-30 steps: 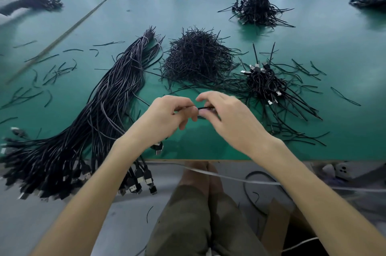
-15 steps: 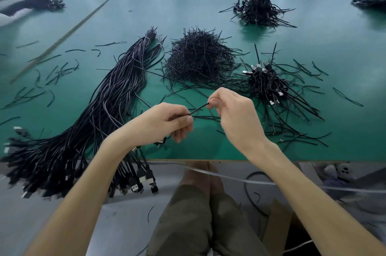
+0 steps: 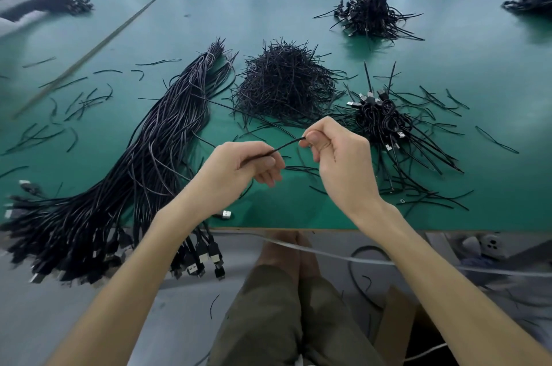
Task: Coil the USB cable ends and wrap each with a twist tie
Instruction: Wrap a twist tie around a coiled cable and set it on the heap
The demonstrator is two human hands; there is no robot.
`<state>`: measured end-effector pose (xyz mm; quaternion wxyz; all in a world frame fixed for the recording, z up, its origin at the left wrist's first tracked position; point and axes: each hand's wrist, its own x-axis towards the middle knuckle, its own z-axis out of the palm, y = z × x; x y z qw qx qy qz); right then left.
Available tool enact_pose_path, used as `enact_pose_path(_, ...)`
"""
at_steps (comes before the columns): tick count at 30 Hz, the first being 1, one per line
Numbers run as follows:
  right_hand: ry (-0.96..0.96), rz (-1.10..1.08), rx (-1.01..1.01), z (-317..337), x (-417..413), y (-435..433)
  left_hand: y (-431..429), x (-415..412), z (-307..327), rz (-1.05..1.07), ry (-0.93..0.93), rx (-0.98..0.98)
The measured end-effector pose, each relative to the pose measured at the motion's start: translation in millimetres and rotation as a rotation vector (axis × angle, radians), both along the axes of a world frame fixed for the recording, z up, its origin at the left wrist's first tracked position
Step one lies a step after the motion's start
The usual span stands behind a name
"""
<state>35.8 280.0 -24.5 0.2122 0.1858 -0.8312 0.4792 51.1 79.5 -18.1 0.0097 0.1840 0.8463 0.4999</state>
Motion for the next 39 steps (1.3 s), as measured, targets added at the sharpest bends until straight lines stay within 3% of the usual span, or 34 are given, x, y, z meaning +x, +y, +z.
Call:
enact_pose_path(7,-0.096,0.063,0.052,-12.6,4.4,3.0,0.0,-3.5,-2.4,0.103,0.123,0.045)
enact_pose_path(14,-0.114,0.112,0.071,-17.7,5.2,1.1,-3.7,1.0,-8.8,0.103,-0.025,0.166)
enact_pose_path(21,-0.114,0.114,0.058,-19.0,5.3,-3.4,-5.3,-0.6,-10.3,0.223,-0.031,0.179)
enact_pose_path(24,-0.125,0.100,0.005,-18.7,5.2,-0.7,-15.5,-2.6,-9.8,0.271,-0.118,0.350)
enact_pose_path(30,-0.088,0.053,-0.031,-21.9,8.1,4.3,-34.7,-6.9,-8.8,0.150,-0.468,0.917)
enact_pose_path(34,-0.025,0.133,0.067,-26.3,15.5,1.1,-30.2,-7.7,-12.6,0.078,-0.610,1.165)
enact_pose_path(39,-0.076,0.255,0.260,-35.1,21.6,-1.5,-20.9,-6.5,-7.9,0.013,-0.619,1.347)
